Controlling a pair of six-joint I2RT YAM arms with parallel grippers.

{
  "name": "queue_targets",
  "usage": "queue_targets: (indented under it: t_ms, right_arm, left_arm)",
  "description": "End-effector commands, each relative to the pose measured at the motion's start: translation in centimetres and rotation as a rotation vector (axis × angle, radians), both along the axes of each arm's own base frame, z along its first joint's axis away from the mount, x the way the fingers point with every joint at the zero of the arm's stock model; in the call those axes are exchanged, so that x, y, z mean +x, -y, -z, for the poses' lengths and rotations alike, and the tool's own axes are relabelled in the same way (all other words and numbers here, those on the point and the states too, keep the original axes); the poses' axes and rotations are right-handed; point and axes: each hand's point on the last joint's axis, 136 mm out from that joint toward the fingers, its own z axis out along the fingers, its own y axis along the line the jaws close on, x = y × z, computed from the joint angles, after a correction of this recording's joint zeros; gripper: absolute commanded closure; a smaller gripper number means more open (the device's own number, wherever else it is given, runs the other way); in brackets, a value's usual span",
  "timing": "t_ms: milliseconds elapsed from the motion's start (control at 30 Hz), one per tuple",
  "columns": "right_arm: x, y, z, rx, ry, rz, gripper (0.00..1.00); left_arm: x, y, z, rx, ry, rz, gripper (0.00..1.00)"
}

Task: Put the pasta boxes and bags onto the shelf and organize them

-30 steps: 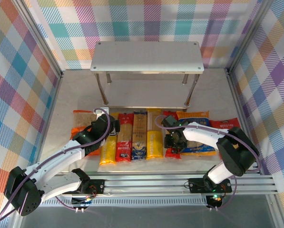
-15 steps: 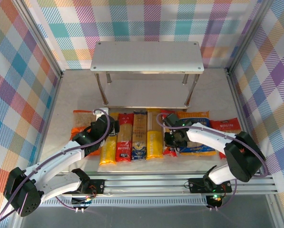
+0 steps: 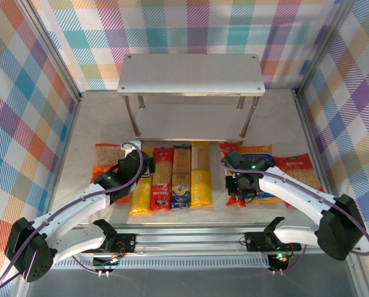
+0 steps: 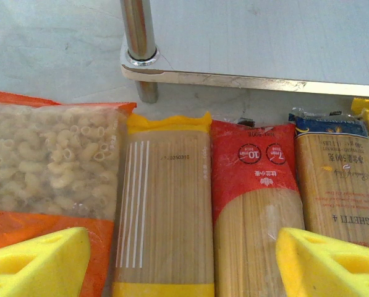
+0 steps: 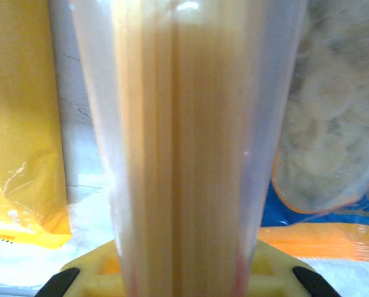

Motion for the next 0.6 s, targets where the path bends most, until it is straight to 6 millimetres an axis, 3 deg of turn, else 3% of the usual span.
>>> queue_targets:
  t_ms: [0, 133, 233, 400, 567]
  right_arm:
    - [2.2, -0.2, -4.6, 0.029, 0.164, -0.018, 1.00]
    - [3.2, -0.7, -7.0, 0.060, 0.239, -0.039, 1.00]
    - [5.2, -1.6, -8.3, 0.052, 0.290, -0.069, 1.00]
    - [10.3, -2.6, -8.9, 0.013, 0.329, -0.086, 1.00]
    - [15.3, -2.8, -9.4, 0.044, 0.357, -0.060, 1.00]
  left_arm:
    - [-0.1, 0.4, 0.2, -0.018, 0.006, 0.002, 0.22]
    - [0.0, 0.6, 0.4, -0.026, 0.006, 0.005, 0.22]
    - [0.2, 1.0, 0.5, -0.035, 0.002, 0.013, 0.22]
    - [0.3, 1.6, 0.9, -0.040, -0.021, 0.028, 0.23]
    - [0.7, 2.0, 0.0, -0.069, 0.013, 0.034, 0.23]
